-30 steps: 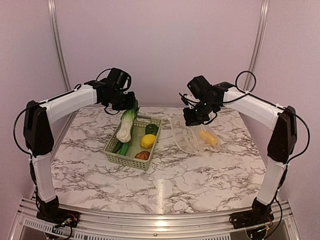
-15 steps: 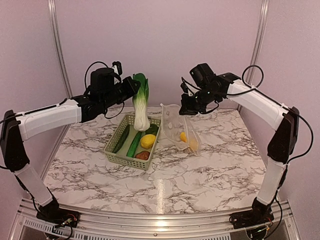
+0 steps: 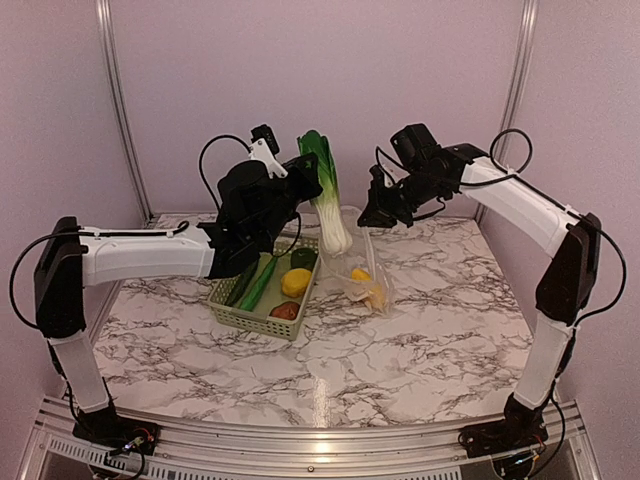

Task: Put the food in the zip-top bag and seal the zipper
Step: Place the fake vegetable in the zipper food storage bag.

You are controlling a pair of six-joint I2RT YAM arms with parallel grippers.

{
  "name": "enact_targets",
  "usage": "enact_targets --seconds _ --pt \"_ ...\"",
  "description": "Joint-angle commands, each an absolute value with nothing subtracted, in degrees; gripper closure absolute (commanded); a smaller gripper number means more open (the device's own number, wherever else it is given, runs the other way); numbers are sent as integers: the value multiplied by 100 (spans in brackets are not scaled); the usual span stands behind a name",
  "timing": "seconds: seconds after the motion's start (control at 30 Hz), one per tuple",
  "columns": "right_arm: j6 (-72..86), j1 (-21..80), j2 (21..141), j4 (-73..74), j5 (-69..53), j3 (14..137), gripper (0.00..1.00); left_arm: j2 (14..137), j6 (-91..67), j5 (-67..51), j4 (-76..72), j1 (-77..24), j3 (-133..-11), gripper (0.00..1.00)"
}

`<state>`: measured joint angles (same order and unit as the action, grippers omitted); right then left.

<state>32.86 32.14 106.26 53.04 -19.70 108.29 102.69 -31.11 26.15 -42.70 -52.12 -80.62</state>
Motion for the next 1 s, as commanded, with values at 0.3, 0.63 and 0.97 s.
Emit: enact_targets --seconds 0.3,0.63,0.97 --pt "3683 2620 10430 5242 -2457 11128 100 11842 -1950 4266 -5753 -5933 -8789 100" --pt "3926 2619 10469 4946 -2580 10977 100 12150 -1738 4705 -5527 -5880 -9718 100" --pt "3870 2602 10551 4937 -2374 11302 100 12169 -4041 4329 -4418 -5854 -9263 100"
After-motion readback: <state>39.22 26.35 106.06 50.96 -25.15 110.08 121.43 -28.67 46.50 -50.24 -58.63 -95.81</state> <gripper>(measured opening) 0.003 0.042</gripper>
